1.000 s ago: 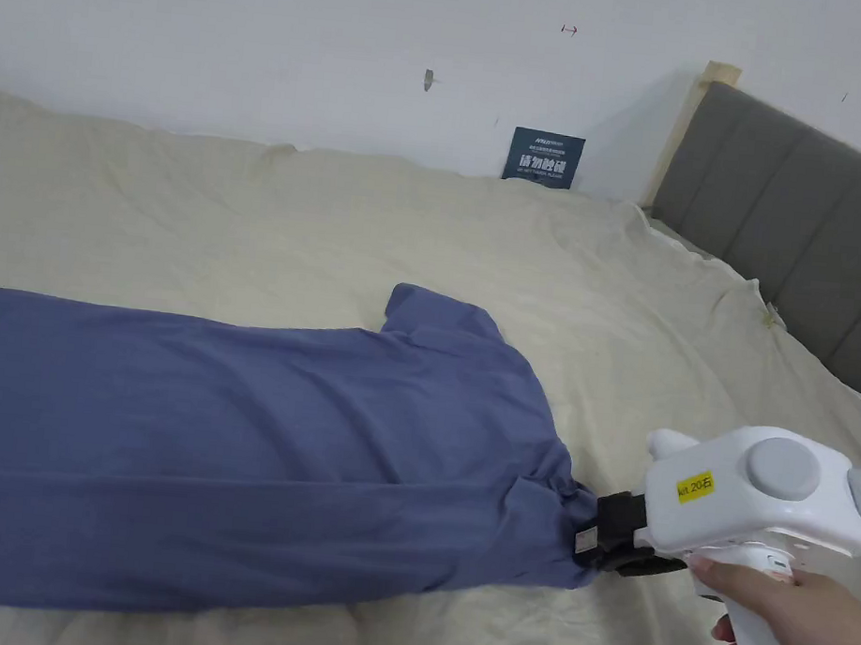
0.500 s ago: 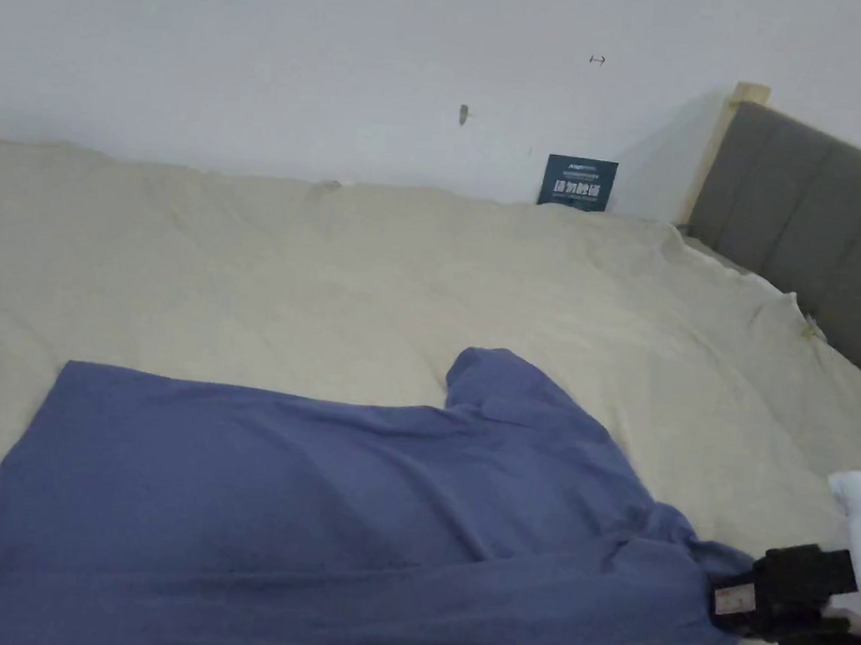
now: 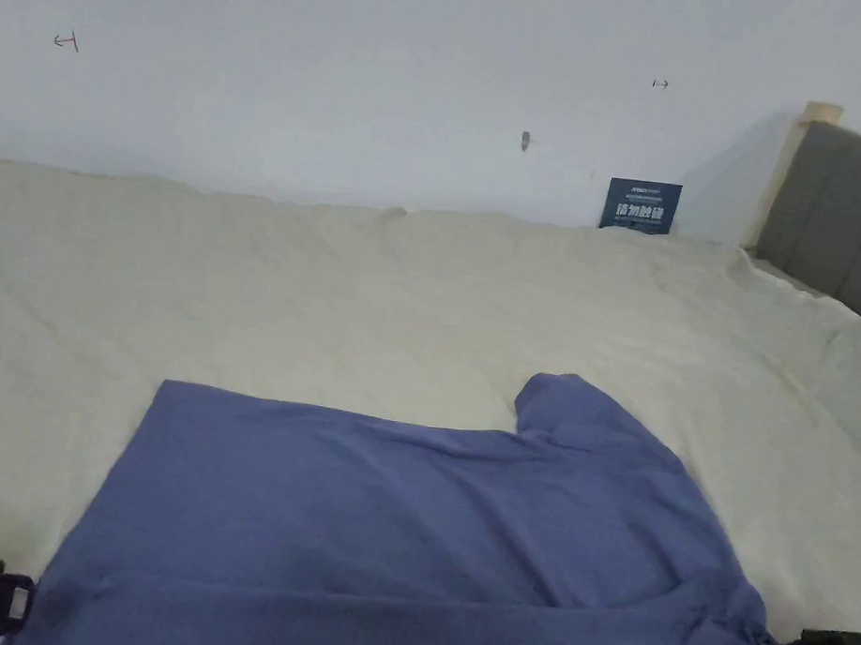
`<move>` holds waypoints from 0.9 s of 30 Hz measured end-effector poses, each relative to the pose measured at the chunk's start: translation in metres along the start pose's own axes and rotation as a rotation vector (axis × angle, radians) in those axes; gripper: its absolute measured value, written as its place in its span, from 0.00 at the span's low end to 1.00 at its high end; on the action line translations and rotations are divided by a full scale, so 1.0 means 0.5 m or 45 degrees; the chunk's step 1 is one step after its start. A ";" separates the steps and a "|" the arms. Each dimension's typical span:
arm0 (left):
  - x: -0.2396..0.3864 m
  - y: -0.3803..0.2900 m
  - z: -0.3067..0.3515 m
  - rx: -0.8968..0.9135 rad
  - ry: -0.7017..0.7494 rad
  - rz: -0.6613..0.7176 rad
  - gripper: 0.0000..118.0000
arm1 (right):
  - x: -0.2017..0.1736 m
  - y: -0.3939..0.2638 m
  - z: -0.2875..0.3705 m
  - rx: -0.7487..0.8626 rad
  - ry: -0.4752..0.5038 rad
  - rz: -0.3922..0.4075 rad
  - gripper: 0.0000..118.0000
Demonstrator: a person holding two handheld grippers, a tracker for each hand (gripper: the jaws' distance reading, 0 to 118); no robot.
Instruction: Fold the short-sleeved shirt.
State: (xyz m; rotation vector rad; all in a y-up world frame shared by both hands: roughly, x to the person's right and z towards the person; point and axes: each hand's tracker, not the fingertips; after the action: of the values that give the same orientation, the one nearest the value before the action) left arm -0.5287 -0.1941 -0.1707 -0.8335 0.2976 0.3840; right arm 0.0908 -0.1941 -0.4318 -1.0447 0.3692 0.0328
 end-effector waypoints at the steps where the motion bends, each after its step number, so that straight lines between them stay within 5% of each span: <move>1: 0.013 0.002 0.018 0.053 -0.018 0.000 1.00 | -0.025 0.008 0.023 0.065 0.036 -0.019 0.81; 2: 0.027 -0.002 0.045 0.201 -0.073 -0.016 0.99 | -0.037 0.004 0.043 0.131 0.071 -0.043 0.81; 5: 0.067 -0.025 0.075 0.177 -0.108 0.018 0.99 | -0.083 -0.012 0.088 0.303 0.232 -0.092 0.81; 6: 0.075 -0.028 0.075 0.177 -0.132 0.017 0.90 | -0.096 -0.019 0.096 0.343 0.275 -0.095 0.78; 7: 0.088 -0.042 0.087 0.273 -0.198 0.005 0.66 | -0.108 -0.028 0.103 0.387 0.346 -0.086 0.68; 8: 0.102 -0.049 0.092 0.320 -0.212 -0.015 0.28 | -0.121 -0.036 0.109 0.437 0.379 -0.068 0.43; 9: 0.121 -0.048 0.089 0.337 -0.147 -0.059 0.00 | -0.138 -0.035 0.110 0.484 0.374 -0.036 0.00; 12: 0.157 -0.038 0.088 0.349 -0.080 -0.208 0.00 | -0.180 -0.022 0.121 0.534 0.297 0.086 0.00; 18: 0.171 0.165 0.018 0.346 -0.110 -0.207 0.00 | -0.216 0.097 0.087 0.536 0.342 0.128 0.00; 25: 0.095 0.464 -0.285 -0.048 0.001 -0.131 0.00 | -0.236 0.196 0.003 0.499 0.342 0.154 0.00; 26: 0.090 0.480 -0.333 -0.135 -0.051 -0.128 0.04 | -0.242 0.203 -0.010 0.490 0.334 0.167 0.00; 27: 0.080 0.488 -0.373 -0.208 -0.105 -0.125 0.23 | -0.247 0.208 -0.022 0.482 0.333 0.177 0.00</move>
State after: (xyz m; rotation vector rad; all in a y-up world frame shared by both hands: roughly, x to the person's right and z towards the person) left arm -0.6204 -0.1792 -0.4662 -0.9859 0.1493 0.3533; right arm -0.0489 -0.1324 -0.4854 -0.6475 0.6579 -0.0485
